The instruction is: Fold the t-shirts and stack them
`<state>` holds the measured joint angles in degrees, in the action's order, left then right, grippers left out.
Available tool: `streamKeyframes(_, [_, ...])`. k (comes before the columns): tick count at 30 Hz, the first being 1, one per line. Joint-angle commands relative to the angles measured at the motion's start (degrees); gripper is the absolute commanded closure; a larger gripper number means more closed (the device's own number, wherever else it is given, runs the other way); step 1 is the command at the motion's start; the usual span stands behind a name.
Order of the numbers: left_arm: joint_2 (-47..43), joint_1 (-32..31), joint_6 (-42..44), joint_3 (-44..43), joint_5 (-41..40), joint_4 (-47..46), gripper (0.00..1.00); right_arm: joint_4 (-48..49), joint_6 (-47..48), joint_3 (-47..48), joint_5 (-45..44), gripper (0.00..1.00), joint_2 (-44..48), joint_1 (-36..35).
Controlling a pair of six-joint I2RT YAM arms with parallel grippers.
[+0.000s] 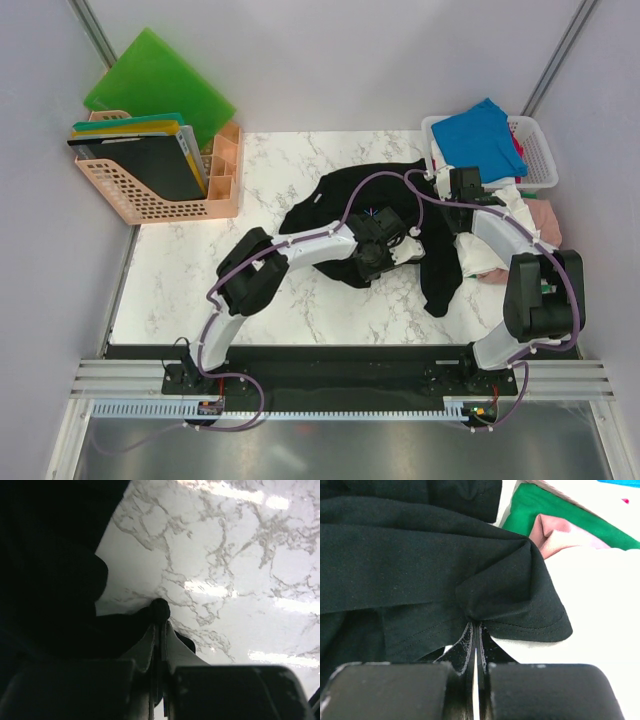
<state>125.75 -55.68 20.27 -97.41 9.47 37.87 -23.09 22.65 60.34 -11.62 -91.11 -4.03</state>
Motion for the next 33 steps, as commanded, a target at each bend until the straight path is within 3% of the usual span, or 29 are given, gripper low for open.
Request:
streamKeyframes(1, [-2.34, -0.31, 0.73, 3.79, 2.82, 2.83, 0.98, 0.77, 0.46, -0.92, -0.16, 1.00, 1.90, -0.19])
streamKeyframes(9, [-22.37, 0.48, 5.21, 8.46, 1.25, 4.58, 0.98, 1.56, -0.33, -0.66, -1.39, 1.00, 3.48, -0.10])
streamKeyframes(14, [-36.15, 8.11, 5.39, 7.93, 2.21, 7.57, 0.98, 0.86, 0.46, 2.93, -3.94, 1.00, 7.52, 0.77])
streamKeyframes(21, [-50.07, 32.43, 10.65, 10.83, 6.17, 8.98, 0.98, -8.18, -2.79, 14.80, 2.03, 1.00, 13.32, 3.77])
streamKeyframes(29, [-63.50, 54.50, 15.14, 20.40, 15.64, 9.86, 0.98, -20.49, -5.87, 29.12, 9.42, 1.00, 20.00, 3.77])
streamKeyframes(33, [-66.86, 58.92, 16.82, 22.96, 16.36, 10.12, 0.98, -21.21, -5.60, 30.54, 8.19, 1.00, 23.16, 3.77])
